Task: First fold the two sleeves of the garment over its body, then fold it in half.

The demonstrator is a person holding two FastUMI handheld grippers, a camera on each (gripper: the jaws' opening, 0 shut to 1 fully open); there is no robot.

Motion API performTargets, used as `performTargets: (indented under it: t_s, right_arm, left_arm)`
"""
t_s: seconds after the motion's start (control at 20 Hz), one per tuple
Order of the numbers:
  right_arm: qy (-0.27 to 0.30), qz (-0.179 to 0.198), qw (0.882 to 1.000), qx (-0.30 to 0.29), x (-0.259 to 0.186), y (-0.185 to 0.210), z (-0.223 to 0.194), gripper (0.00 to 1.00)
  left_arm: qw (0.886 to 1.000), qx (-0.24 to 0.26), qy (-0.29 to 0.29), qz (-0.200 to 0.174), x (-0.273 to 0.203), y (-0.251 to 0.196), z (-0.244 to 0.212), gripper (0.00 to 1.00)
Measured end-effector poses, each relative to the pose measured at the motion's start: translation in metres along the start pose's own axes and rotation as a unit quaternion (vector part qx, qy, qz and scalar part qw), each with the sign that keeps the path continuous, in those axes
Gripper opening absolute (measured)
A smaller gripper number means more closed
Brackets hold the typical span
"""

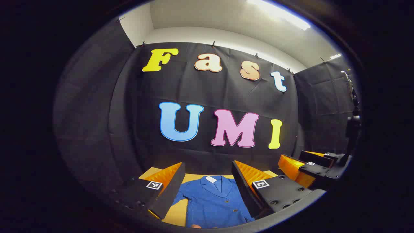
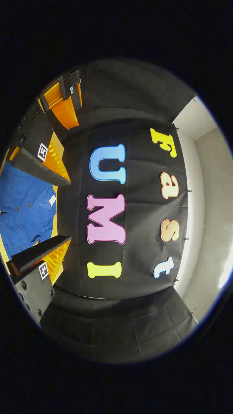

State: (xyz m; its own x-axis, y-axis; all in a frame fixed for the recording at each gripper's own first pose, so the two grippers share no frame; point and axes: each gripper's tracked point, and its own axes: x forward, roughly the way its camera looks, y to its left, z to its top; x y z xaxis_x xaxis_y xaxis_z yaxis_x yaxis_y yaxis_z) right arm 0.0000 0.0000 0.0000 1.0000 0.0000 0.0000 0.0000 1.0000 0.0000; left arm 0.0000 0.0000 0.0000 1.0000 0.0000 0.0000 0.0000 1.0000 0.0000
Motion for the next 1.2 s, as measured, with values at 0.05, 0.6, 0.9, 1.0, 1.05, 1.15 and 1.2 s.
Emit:
performTargets:
  t_s: [0.05,0.6,0.9,1.0,1.05,1.15,1.2]
  right_arm:
    - [0.003,-0.001,1.0,0.0,0.0,-0.002,-0.002,0.96]
    - [0.013,-0.007,1.0,0.0,0.003,-0.014,-0.011,0.96]
    - [0.011,-0.006,1.0,0.009,0.008,-0.014,-0.009,0.96]
    - [0.009,-0.006,1.0,0.005,0.009,-0.014,-0.009,0.96]
    - [0.008,-0.006,1.0,0.002,0.009,-0.015,-0.009,0.96]
    - [0.008,-0.008,1.0,-0.005,0.011,-0.017,-0.01,0.96]
    - [0.008,-0.01,1.0,-0.008,0.011,-0.019,-0.01,0.96]
  left_arm:
    - [1.0,0.001,-0.005,0.01,-0.001,0.002,0.002,0.83]
    - [0.999,-0.02,0.004,0.048,0.004,0.003,-0.001,0.83]
    - [0.998,-0.014,0.002,0.057,0.006,0.008,-0.001,0.83]
    - [0.998,-0.015,0.005,0.057,0.008,0.008,-0.003,0.83]
    - [0.998,-0.014,0.006,0.057,0.008,0.006,-0.004,0.83]
    - [0.998,-0.006,0.003,0.055,0.01,0.005,-0.003,0.83]
    - [0.999,0.002,-0.002,0.054,0.01,0.005,-0.002,0.83]
